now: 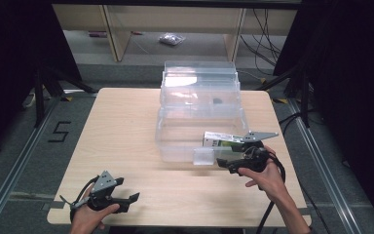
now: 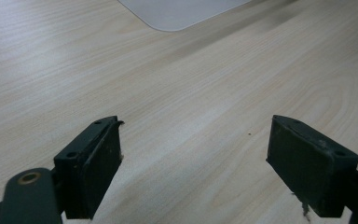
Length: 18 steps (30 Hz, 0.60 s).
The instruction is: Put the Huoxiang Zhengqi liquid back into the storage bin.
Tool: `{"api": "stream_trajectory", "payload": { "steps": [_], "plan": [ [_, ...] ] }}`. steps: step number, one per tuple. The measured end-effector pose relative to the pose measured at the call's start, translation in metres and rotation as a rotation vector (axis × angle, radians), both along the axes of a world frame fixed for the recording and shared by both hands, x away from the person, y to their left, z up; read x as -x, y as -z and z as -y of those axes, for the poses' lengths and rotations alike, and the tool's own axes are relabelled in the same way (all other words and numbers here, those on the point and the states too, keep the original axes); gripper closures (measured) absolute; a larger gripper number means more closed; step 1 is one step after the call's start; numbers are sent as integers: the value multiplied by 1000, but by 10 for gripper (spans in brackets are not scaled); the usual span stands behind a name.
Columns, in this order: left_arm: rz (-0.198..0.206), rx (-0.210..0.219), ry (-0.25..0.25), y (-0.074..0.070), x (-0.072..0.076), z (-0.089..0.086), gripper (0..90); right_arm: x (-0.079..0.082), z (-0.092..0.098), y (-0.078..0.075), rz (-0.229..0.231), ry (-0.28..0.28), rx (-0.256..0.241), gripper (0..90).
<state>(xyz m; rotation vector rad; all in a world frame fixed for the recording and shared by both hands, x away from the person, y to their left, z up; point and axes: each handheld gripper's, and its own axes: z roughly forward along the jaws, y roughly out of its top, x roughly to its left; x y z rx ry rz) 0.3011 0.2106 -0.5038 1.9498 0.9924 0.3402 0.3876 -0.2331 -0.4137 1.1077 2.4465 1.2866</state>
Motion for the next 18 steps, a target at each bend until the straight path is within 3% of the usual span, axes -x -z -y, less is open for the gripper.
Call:
{"api": "stream_trajectory", "payload": {
  "steps": [1, 2, 3, 4, 5, 6, 7, 9, 10, 12, 13, 16, 17, 18],
  "plan": [
    [0, 1, 0, 0, 0, 0, 169, 2, -1, 1, -28, 16, -15, 164],
    [-1, 0, 0, 0, 0, 0, 169, 1, 1, 3, 6, -3, -7, 164],
    [0, 0, 0, 0, 0, 0, 169, 3, -1, 3, -20, 18, -19, 164],
    [-2, 1, -2, 0, 0, 0, 169, 2, 1, 5, 5, 1, -14, 165],
    [-1, 0, 0, 0, 0, 0, 169, 3, 0, 7, -5, 9, -28, 164],
    [-1, 0, 0, 0, 0, 0, 169, 3, 1, 7, 6, 7, -6, 164],
    [0, 1, 0, 0, 0, 0, 169, 5, -1, 8, -29, 11, -31, 164],
    [0, 1, 0, 0, 0, 0, 169, 6, 0, 10, -19, 9, -28, 165],
    [0, 1, 0, 0, 0, 0, 169, 6, 1, 11, 9, 11, -20, 165],
    [0, 2, -1, 0, 0, 0, 169, 8, 0, 15, -19, 16, -41, 165],
    [1, 4, -3, 0, 0, 0, 169, 7, 1, 16, 7, 17, -21, 165],
    [1, 1, 1, 0, 0, 0, 169, 10, 1, 21, -25, 22, -58, 166],
    [1, 1, 0, 0, 0, 0, 169, 9, 2, 23, 0, 11, -53, 165],
    [0, -4, 1, -1, 0, 0, 169, 11, 2, 23, -20, 29, -59, 165]
  ]
}}
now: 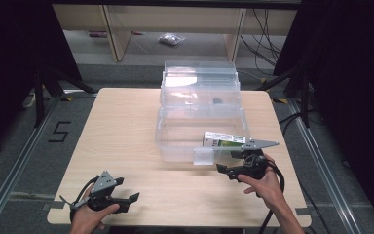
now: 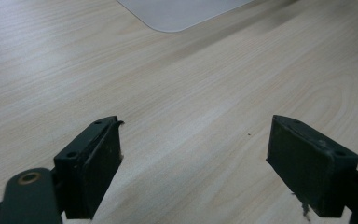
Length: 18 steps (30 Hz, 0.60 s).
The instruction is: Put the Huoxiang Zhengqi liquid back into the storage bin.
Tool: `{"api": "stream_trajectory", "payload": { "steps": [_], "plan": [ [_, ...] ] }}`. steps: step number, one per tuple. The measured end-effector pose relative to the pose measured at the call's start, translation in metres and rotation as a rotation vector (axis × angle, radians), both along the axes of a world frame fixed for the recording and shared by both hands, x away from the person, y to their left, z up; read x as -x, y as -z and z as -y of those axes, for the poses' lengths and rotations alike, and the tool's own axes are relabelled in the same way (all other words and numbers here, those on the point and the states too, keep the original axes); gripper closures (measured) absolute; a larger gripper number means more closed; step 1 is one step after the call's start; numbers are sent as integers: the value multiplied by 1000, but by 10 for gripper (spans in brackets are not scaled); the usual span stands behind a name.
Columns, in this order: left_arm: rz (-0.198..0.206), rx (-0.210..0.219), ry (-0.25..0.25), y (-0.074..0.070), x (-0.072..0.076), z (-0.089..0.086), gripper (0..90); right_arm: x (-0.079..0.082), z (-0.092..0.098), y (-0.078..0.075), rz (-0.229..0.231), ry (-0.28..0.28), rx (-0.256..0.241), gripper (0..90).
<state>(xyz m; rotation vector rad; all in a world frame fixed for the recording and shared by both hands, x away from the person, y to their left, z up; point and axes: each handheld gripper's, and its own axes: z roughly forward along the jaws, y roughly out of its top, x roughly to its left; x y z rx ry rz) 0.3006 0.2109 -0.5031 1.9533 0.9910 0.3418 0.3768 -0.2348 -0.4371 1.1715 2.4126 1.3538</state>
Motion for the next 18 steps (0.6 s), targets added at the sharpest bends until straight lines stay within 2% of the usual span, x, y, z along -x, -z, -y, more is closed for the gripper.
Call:
{"api": "stream_trajectory", "payload": {
  "steps": [1, 3, 4, 5, 6, 7, 9, 10, 14, 15, 16, 18],
  "plan": [
    [4, 4, 1, 0, 0, 0, 169, 0, 2, 1, 22, -1, 19, 165],
    [4, 9, -1, 0, 0, 1, 169, 2, 1, 4, -6, 8, -15, 164],
    [5, 6, -1, 0, 0, 0, 169, 1, 4, 5, 22, 2, 12, 164],
    [-1, 0, -1, 0, 0, 0, 169, 2, 4, 7, 18, 1, 3, 164],
    [0, -3, 1, 0, 0, 0, 169, 4, 2, 9, -8, 6, -19, 164],
    [1, 0, 0, 0, 0, 0, 169, 3, 4, 10, 12, 4, 7, 163],
    [5, 2, -1, 0, 0, 0, 169, 5, 3, 15, -12, 6, -10, 163],
    [1, -10, 5, -1, 0, -1, 169, 5, 3, 16, -20, 8, -10, 163],
    [7, -1, 6, 0, 0, -1, 169, 7, 4, 20, -25, 12, -14, 163],
    [6, -2, 6, 0, 0, -1, 169, 8, 5, 19, -25, 19, 1, 163],
    [6, -3, 6, 0, 0, -1, 169, 9, 4, 21, -34, 19, -22, 163],
    [7, -2, 6, -1, 0, 0, 169, 9, 5, 21, -28, 9, -12, 163]
  ]
}}
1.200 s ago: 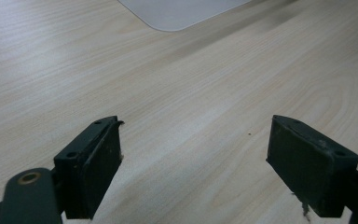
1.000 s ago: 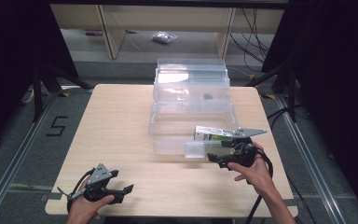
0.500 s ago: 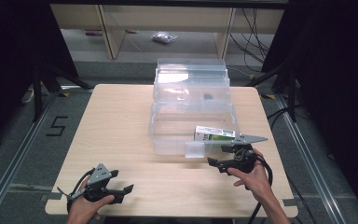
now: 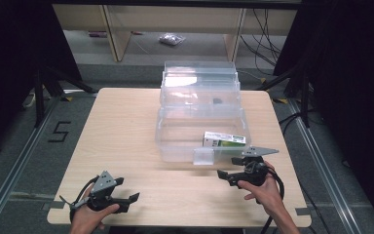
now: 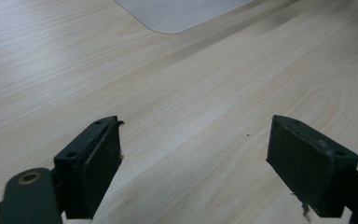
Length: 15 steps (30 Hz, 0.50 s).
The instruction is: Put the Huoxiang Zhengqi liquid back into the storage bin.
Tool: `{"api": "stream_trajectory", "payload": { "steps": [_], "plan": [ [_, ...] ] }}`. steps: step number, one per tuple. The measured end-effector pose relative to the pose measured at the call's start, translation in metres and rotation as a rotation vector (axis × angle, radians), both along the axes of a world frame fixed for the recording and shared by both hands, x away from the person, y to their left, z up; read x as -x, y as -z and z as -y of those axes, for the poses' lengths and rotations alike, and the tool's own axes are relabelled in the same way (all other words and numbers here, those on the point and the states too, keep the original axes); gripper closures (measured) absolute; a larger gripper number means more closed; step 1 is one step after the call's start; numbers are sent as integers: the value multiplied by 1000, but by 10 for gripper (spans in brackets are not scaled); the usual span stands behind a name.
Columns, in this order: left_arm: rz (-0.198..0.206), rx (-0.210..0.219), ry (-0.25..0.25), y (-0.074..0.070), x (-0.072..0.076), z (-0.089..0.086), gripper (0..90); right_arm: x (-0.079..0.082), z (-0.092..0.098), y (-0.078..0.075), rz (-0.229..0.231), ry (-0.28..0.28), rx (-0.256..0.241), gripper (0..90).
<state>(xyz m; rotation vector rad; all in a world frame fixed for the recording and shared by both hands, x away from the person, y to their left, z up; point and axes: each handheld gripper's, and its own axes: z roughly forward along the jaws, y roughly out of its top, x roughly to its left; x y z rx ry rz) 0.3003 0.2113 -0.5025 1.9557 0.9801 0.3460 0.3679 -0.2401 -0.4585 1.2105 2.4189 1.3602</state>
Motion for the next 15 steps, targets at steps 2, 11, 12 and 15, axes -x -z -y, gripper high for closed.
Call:
{"api": "stream_trajectory", "payload": {
  "steps": [2, 11, 12, 15],
  "plan": [
    [0, 0, -1, 0, 0, 0, 169, 1, 0, 2, -6, 2, -8, 163],
    [0, -1, 0, 0, 0, 0, 169, 6, 3, 6, -17, -2, -7, 163],
    [4, 1, -5, 0, 0, 0, 169, 6, 5, 6, 4, -7, 17, 163],
    [4, 2, -5, 0, 0, 0, 169, 8, 6, 8, 5, -6, 25, 163]
  ]
}}
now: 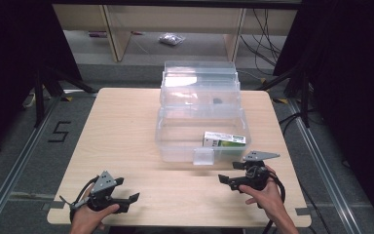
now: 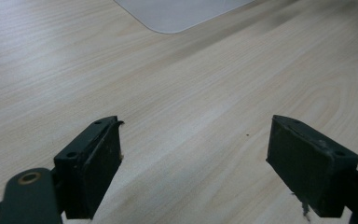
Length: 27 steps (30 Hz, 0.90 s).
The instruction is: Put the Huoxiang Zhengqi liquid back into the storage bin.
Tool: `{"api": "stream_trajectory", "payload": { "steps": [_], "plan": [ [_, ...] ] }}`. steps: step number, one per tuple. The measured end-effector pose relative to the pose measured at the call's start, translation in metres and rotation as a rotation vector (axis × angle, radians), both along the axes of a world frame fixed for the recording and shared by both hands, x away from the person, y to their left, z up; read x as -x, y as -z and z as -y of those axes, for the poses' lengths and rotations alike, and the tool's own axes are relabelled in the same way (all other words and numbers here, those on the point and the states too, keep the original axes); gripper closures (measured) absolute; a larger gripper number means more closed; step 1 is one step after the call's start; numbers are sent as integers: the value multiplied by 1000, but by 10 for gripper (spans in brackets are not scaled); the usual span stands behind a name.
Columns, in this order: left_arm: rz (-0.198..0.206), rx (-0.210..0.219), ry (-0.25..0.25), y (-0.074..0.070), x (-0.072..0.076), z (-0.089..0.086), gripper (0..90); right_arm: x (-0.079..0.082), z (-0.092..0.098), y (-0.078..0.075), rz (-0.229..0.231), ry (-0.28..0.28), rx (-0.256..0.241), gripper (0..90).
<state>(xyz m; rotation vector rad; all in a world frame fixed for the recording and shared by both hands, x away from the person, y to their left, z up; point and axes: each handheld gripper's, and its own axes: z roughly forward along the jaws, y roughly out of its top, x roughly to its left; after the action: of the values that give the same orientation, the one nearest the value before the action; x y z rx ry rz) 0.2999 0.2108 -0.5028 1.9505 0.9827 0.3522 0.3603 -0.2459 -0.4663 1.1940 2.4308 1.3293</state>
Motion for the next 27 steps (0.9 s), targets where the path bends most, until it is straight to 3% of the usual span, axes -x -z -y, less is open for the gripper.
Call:
{"api": "stream_trajectory", "payload": {
  "steps": [2, 3, 4, 5, 6, 7, 10, 11, 12, 15, 19, 20, 21, 24, 25, 26, 27],
  "plan": [
    [-1, 0, -1, 0, 0, 0, 169, 0, 0, 3, 1, -2, -15, 163],
    [-5, -2, 1, 0, 0, 0, 169, 2, -1, 2, -22, 8, -24, 163],
    [-2, -1, -2, 0, 0, 0, 169, 2, 0, 2, -11, 0, -5, 163],
    [-3, -1, -1, 0, 0, 0, 169, 4, -2, 3, -35, 7, -24, 163],
    [-3, -2, 0, 0, 0, 0, 169, 3, 0, 3, -6, 1, 0, 163],
    [-2, -1, 0, 0, 0, 0, 169, 4, 0, 3, -8, -6, -8, 163],
    [-3, -1, 0, 0, 0, 0, 169, 7, 0, 4, -40, 5, -14, 163],
    [-4, -2, 1, 0, 0, 0, 169, 7, 1, 5, -14, 9, 3, 163],
    [-4, -2, 1, 0, 0, 0, 169, 9, 0, 5, -29, 10, -17, 163],
    [-4, -3, 1, 0, 0, 0, 169, 10, 2, 6, -13, 7, -2, 163],
    [-4, -5, 2, 0, 0, 0, 169, 14, 1, 6, -39, 13, -12, 163],
    [-4, -5, 2, 0, 0, 0, 169, 14, 4, 6, -1, 4, 17, 163],
    [-4, -4, 1, 0, 0, 0, 169, 16, 2, 6, -25, 10, -9, 163],
    [-4, -4, 1, 0, 0, 0, 169, 21, 3, 5, -29, 17, 9, 163],
    [-5, -33, 20, -1, 0, -2, 169, 21, 4, 5, -10, 6, 12, 163],
    [-6, -33, 19, -1, 0, -2, 169, 25, 3, 5, -33, 21, 3, 162],
    [-6, -28, 16, -1, 0, -2, 169, 25, 4, 5, -2, 21, 28, 161]
  ]
}}
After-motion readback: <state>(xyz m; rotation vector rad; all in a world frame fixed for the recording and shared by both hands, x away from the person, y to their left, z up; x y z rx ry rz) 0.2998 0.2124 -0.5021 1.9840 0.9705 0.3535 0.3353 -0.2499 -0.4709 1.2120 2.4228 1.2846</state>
